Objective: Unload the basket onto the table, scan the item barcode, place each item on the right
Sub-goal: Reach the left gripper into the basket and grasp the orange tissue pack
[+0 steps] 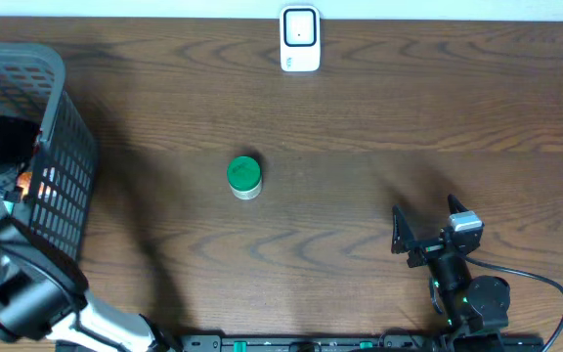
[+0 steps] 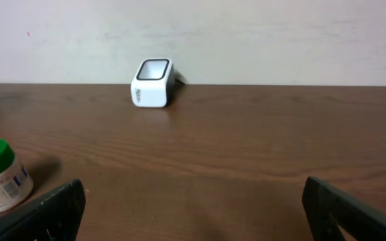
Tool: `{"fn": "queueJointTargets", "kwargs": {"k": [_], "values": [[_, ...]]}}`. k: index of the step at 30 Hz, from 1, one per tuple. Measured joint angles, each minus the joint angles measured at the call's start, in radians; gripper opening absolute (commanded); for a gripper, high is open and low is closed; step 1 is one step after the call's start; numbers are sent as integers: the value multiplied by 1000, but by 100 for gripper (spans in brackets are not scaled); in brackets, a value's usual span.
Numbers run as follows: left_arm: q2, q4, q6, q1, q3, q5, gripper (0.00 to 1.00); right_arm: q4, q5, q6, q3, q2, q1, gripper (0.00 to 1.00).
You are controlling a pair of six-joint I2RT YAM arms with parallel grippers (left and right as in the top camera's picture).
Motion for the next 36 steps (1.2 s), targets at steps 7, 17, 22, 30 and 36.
{"fn": "queueJointTargets", "kwargs": {"k": [7, 17, 22, 30, 36], "values": [[137, 48, -18, 0, 0, -1, 98, 0, 0, 0, 0, 0, 0, 99], [216, 87, -22, 0, 0, -19, 98, 0, 0, 0, 0, 0, 0, 99], [219, 82, -21, -4, 5, -39, 84, 0, 0, 0, 0, 0, 0, 99], [225, 19, -6, -2, 10, -82, 51, 0, 0, 0, 0, 0, 0, 99], [221, -172, 13, 25, 114, -92, 49, 0, 0, 0, 0, 0, 0, 99]]}}
